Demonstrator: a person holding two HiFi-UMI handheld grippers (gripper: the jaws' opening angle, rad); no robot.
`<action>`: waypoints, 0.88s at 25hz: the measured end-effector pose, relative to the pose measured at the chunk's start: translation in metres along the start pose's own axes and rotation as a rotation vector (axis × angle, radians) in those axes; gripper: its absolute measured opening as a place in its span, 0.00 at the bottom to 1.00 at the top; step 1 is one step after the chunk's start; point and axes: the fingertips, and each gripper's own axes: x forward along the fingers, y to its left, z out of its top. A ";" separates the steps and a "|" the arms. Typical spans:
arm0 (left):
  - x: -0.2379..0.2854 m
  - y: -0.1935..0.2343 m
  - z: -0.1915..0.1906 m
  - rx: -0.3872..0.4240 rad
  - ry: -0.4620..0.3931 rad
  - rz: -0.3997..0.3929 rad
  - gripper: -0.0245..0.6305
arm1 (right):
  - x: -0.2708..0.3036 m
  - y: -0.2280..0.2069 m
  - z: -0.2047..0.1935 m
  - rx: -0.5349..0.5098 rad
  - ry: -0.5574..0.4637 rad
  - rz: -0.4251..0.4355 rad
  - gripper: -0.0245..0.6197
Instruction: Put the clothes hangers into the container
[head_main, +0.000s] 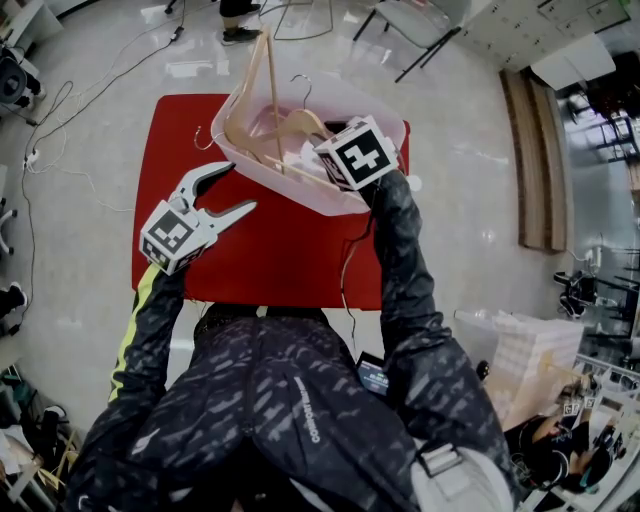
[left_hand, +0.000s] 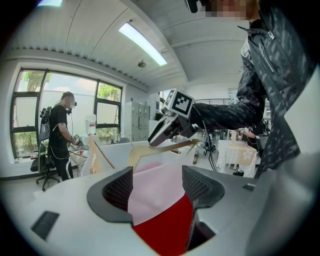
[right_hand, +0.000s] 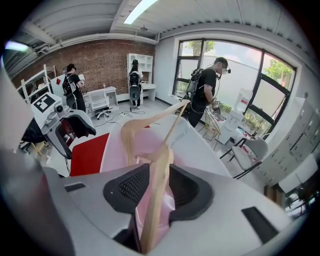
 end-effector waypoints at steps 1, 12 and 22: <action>0.000 -0.001 0.000 0.000 -0.001 0.001 0.48 | -0.001 0.000 -0.001 0.004 -0.003 -0.004 0.22; -0.002 0.004 0.010 -0.047 -0.051 0.032 0.48 | -0.025 -0.007 0.005 0.002 -0.120 -0.116 0.10; 0.012 -0.037 0.031 -0.068 -0.048 -0.025 0.43 | -0.048 0.027 -0.019 0.018 -0.190 -0.047 0.08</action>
